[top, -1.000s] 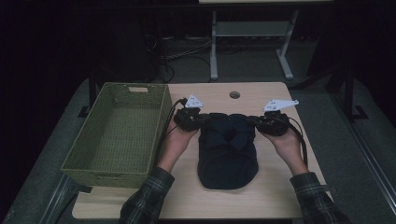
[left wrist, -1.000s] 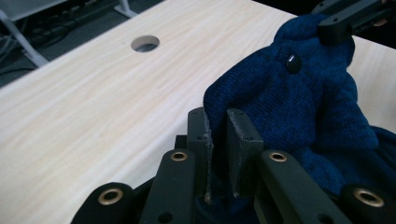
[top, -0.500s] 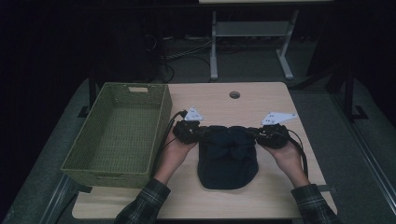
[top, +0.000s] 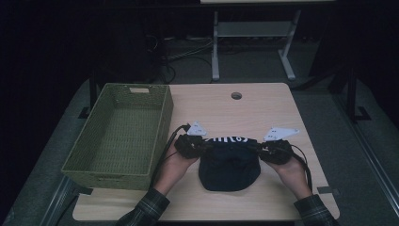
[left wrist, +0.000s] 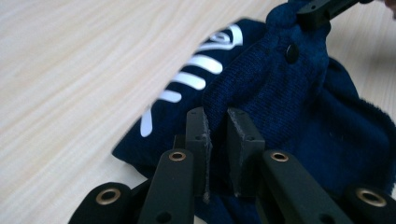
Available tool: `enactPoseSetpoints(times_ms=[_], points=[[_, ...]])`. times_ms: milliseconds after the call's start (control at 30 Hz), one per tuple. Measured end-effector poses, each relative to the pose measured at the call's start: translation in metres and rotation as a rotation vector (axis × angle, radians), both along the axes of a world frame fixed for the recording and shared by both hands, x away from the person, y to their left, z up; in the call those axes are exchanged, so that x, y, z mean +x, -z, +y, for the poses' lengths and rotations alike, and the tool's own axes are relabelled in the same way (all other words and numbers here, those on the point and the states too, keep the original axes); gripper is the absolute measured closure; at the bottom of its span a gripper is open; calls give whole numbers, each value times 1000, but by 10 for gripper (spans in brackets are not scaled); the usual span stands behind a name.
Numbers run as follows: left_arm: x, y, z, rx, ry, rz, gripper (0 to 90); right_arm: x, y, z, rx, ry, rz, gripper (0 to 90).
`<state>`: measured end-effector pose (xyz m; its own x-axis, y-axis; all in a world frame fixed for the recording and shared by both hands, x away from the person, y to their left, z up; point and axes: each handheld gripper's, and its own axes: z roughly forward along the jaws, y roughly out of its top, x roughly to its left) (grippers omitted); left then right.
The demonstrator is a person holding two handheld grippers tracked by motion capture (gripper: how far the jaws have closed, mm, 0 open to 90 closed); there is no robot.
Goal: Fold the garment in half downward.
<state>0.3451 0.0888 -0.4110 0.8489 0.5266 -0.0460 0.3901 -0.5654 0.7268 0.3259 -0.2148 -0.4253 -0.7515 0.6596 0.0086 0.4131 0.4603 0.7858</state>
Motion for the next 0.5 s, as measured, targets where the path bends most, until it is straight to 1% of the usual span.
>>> enactPoseSetpoints(times_ms=[167, 200, 267, 300, 333, 400, 433, 467, 500], points=[[-10, 7, 1, 10, 12, 20, 784, -10, 7, 0, -8, -6, 12, 764], [-14, 7, 2, 10, 19, 24, 773, -13, 8, 0, 2, -17, 11, 735], [-16, 7, 2, 5, 16, 29, 757, -15, 9, -1, 6, -13, 20, 726], [-17, 7, 3, 10, 20, 30, 741, -19, 9, -2, 15, -21, 24, 706], [-22, 8, 5, 11, 18, 30, 723, -21, 9, -2, 14, -20, 27, 690], [-24, 8, 5, 15, 18, 34, 695, -25, 9, -3, 16, -20, 30, 667], [-26, 8, 5, 28, 24, 39, 670, -28, 9, -3, 14, -23, 31, 651], [-28, 9, 6, 31, 31, 42, 670, -28, 9, -3, 14, -23, 31, 651], [-30, 10, 6, 22, 33, 42, 650, -30, 9, -3, 15, -29, 31, 638]])
